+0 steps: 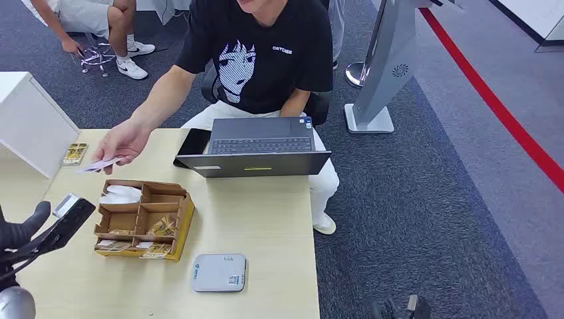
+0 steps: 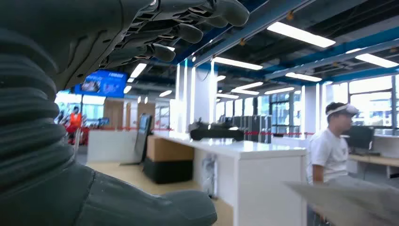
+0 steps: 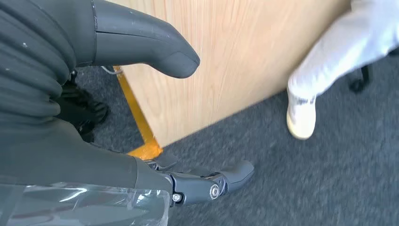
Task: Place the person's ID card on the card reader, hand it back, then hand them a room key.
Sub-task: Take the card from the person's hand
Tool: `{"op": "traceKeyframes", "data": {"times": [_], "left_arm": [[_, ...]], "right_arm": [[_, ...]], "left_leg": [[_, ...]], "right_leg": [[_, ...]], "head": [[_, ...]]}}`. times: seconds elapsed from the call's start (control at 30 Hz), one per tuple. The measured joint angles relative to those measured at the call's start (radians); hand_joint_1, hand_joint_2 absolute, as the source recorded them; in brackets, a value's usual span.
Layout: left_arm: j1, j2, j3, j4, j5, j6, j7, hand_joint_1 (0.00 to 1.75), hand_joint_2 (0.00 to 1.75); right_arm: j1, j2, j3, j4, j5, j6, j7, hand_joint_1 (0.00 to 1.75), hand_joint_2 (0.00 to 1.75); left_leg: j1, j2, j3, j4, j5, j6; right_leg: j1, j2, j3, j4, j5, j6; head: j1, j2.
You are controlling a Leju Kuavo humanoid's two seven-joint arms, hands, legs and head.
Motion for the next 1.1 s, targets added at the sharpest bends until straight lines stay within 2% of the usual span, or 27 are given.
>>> {"op": "traceKeyframes", "data": {"times": [0.07,0.2,0.3,0.43,1.1], "left_arm": [[-0.030,0.015,-0.019,0.032,-0.013,0.003,0.002,0.00,1.75],[-0.139,0.069,-0.090,0.134,-0.063,0.026,0.007,0.00,1.75],[-0.185,0.092,-0.133,0.174,-0.096,0.047,0.010,0.00,1.75],[-0.221,0.109,-0.170,0.207,-0.120,0.066,0.010,1.75,1.75],[-0.222,0.130,-0.199,0.215,-0.103,0.077,0.003,1.75,1.75]], "right_arm": [[-0.004,-0.002,0.014,0.009,0.002,-0.006,-0.002,0.00,1.75],[-0.020,-0.008,0.072,0.041,-0.001,-0.026,-0.012,0.00,1.75],[-0.026,-0.009,0.112,0.058,-0.014,-0.036,-0.020,0.00,1.75],[-0.028,-0.012,0.157,0.071,-0.040,-0.040,-0.023,0.00,1.75],[-0.018,-0.022,0.222,0.082,-0.069,-0.053,-0.033,0.00,1.75]], "left_leg": [[0.000,0.000,-0.001,0.000,0.001,0.001],[0.000,0.001,-0.005,0.001,0.002,0.002],[-0.001,0.002,-0.006,0.001,0.002,0.002],[0.000,0.001,-0.007,0.001,0.002,0.002],[0.000,0.002,-0.008,0.001,0.002,0.002]], "right_leg": [[0.000,0.000,-0.001,0.000,0.001,0.000],[0.000,0.002,-0.005,0.000,0.003,0.001],[-0.001,0.002,-0.006,0.000,0.003,0.001],[-0.001,0.002,-0.007,0.000,0.003,0.001],[0.000,0.002,-0.008,0.000,0.003,0.001]], "head": [[0.000,0.000],[0.001,0.000],[0.001,0.000],[0.001,0.000],[0.001,0.000]]}}
